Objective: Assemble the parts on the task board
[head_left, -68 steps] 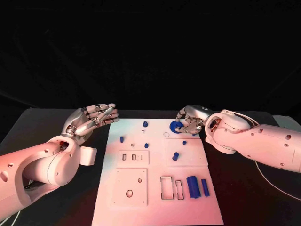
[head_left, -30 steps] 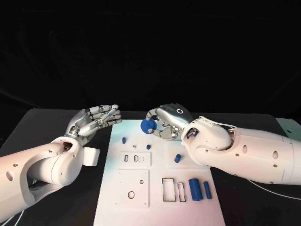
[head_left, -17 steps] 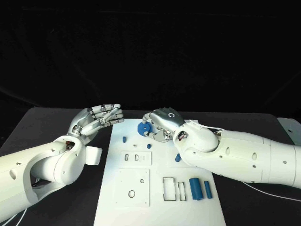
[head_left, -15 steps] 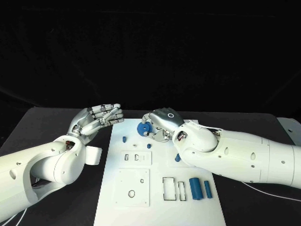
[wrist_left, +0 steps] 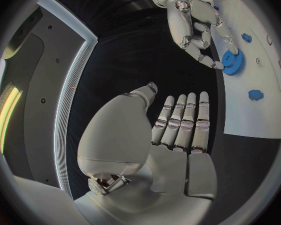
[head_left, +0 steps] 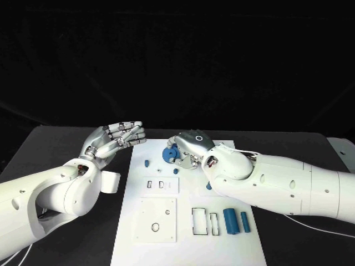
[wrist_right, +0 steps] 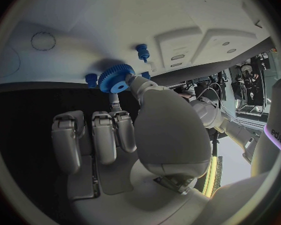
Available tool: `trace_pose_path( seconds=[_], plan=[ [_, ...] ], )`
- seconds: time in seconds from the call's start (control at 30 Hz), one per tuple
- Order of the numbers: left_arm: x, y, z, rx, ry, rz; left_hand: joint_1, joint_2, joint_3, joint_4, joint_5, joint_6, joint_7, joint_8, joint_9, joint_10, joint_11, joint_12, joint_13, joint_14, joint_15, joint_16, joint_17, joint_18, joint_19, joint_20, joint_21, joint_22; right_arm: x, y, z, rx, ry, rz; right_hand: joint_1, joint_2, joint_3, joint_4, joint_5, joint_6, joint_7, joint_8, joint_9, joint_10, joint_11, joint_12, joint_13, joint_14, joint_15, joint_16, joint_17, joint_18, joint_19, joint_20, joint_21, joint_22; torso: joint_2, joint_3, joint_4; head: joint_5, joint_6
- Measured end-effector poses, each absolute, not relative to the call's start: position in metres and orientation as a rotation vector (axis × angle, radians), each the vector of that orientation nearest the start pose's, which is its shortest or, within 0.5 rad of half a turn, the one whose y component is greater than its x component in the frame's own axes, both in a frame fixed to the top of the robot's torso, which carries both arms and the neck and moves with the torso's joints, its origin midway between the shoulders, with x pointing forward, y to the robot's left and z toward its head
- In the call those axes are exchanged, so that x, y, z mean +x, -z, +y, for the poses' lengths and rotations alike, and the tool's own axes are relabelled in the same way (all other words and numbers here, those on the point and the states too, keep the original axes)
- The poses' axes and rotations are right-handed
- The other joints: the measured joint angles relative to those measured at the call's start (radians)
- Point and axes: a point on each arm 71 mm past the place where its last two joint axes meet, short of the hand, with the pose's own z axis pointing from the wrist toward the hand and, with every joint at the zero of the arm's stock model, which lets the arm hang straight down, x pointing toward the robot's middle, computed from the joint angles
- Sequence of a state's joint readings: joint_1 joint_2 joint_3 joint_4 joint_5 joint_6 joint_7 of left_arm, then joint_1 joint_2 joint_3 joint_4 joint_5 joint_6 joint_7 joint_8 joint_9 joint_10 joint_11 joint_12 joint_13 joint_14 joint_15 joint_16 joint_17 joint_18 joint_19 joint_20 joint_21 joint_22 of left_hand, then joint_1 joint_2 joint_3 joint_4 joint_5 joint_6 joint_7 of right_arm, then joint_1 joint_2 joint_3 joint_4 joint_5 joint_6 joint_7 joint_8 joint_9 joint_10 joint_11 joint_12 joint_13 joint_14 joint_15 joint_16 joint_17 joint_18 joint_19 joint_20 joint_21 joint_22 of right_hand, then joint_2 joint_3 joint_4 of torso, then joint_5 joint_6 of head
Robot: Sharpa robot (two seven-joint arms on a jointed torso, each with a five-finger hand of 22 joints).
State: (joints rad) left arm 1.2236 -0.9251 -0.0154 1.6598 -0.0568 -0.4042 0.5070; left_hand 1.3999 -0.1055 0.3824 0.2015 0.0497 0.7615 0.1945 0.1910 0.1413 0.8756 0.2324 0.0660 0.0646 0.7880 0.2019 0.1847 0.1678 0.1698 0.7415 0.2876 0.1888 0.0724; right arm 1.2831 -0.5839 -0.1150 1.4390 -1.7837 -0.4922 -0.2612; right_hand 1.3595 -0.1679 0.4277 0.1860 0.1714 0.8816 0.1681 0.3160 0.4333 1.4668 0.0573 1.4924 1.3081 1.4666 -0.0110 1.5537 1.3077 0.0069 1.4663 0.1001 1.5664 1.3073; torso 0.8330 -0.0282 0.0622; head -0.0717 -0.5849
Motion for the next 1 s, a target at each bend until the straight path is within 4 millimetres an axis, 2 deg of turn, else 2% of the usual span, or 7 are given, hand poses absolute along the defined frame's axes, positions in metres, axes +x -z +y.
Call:
trace_pose_path(
  seconds=[0.57,0.63,0.73,0.8,0.83,0.9,1.0],
  plan=[
    [0.4711,0.1387,0.2152,-0.969,1.585,1.261,0.0,0.0,0.003,-0.003,0.0,0.0,0.0,0.0,0.0,0.0,0.0,0.0,0.0,0.0,0.0,-0.004,-0.001,0.0,0.0,0.0,0.0,0.0,0.4992,0.1575,-0.0955,-0.405,-0.545,1.351,-0.003,-0.003,0.003,0.003,0.002,0.003,0.002,0.002,0.001,0.0,0.0,0.0,0.0,0.0,0.0,0.0,0.0,0.0,0.0,0.0,0.0,0.001,0.0,0.0002,0.0,0.0,0.002],
    [0.4711,0.1387,0.2152,-0.969,1.585,1.261,0.0,0.0,0.003,-0.003,0.0,0.0,0.0,0.0,0.0,0.0,0.0,0.0,0.0,0.0,0.0,-0.004,-0.001,0.0,0.0,0.0,0.0,0.0,0.4993,0.1576,-0.0955,-0.404,-0.545,1.351,-0.011,-0.01,0.009,0.009,0.002,0.003,0.002,0.001,0.001,0.0,0.0,0.0,0.0,0.0,0.0,0.0,0.0,0.0,0.0,0.0,0.0,0.001,0.0,0.0003,0.0,0.0,0.002],
    [0.4711,0.1387,0.2154,-0.969,1.584,1.261,0.0,0.0,0.003,-0.003,0.0,0.0,0.0,0.0,0.0,0.0,0.0,0.0,0.0,0.0,0.0,-0.004,-0.001,0.0,0.0,0.0,0.0,0.0,0.4997,0.1578,-0.0961,-0.402,-0.542,1.351,-0.027,-0.012,0.014,0.014,-0.022,0.003,0.0,-0.02,0.008,0.0,0.0,0.0,0.0,0.0,0.0,0.0,0.0,0.0,0.0,0.0,0.0,0.001,0.0,0.0003,0.0,0.0,0.002],
    [0.4711,0.1388,0.2155,-0.969,1.584,1.262,0.0,0.0,0.003,-0.003,0.0,0.0,0.0,0.0,0.0,0.0,0.0,0.0,0.0,0.0,0.0,-0.004,-0.001,0.0,0.0,0.0,0.0,0.0,0.5001,0.1583,-0.0966,-0.401,-0.54,1.352,-0.053,-0.017,0.015,0.024,-0.054,-0.006,-0.013,-0.046,0.006,0.0,0.012,-0.007,0.0,0.0,0.008,0.0,0.0,0.0,0.0,0.0,0.0,0.001,0.0,0.0003,0.0,0.0,0.002],
    [0.4711,0.1388,0.2156,-0.97,1.584,1.262,0.0,0.0,0.003,-0.003,0.0,0.0,0.0,0.0,0.0,0.0,0.0,0.0,0.0,0.0,0.0,-0.004,-0.001,0.0,0.0,0.0,0.0,0.0,0.5002,0.1589,-0.0969,-0.401,-0.539,1.353,-0.063,-0.019,0.01,0.033,-0.062,-0.02,-0.009,-0.059,0.001,0.0,0.018,-0.008,0.0,0.0,0.013,0.0,0.0,0.0,0.0,0.0,0.0,0.001,0.0,0.0003,0.0,-0.001,0.002],
    [0.4711,0.1388,0.2158,-0.97,1.583,1.262,0.0,0.0,0.003,-0.003,0.0,0.0,0.0,0.0,0.0,0.0,0.0,0.0,0.0,0.0,0.0,-0.004,-0.001,0.0,0.0,0.0,0.0,0.0,0.5001,0.1601,-0.0969,-0.4,-0.539,1.357,-0.096,-0.027,-0.009,0.059,-0.064,-0.044,0.002,-0.086,-0.011,0.001,0.023,-0.015,0.0,-0.001,0.017,0.004,0.0,0.0,0.0,0.014,0.0,0.001,0.0,0.0002,-0.0004,-0.001,0.002],
    [0.4711,0.1388,0.2159,-0.97,1.583,1.262,0.0,0.0,0.003,-0.003,0.0,0.0,0.0,0.0,0.0,0.0,0.0,0.0,0.0,0.0,0.0,-0.004,-0.001,0.0,0.0,0.0,0.0,0.0,0.5003,0.1612,-0.097,-0.398,-0.538,1.366,-0.159,-0.021,-0.05,0.1,-0.048,-0.047,0.005,-0.106,-0.013,-0.001,0.027,-0.015,0.0,-0.002,0.024,0.006,0.0,0.0,0.0,0.015,0.0,0.001,0.0,0.0005,-0.0006,-0.002,0.002]
  ],
)
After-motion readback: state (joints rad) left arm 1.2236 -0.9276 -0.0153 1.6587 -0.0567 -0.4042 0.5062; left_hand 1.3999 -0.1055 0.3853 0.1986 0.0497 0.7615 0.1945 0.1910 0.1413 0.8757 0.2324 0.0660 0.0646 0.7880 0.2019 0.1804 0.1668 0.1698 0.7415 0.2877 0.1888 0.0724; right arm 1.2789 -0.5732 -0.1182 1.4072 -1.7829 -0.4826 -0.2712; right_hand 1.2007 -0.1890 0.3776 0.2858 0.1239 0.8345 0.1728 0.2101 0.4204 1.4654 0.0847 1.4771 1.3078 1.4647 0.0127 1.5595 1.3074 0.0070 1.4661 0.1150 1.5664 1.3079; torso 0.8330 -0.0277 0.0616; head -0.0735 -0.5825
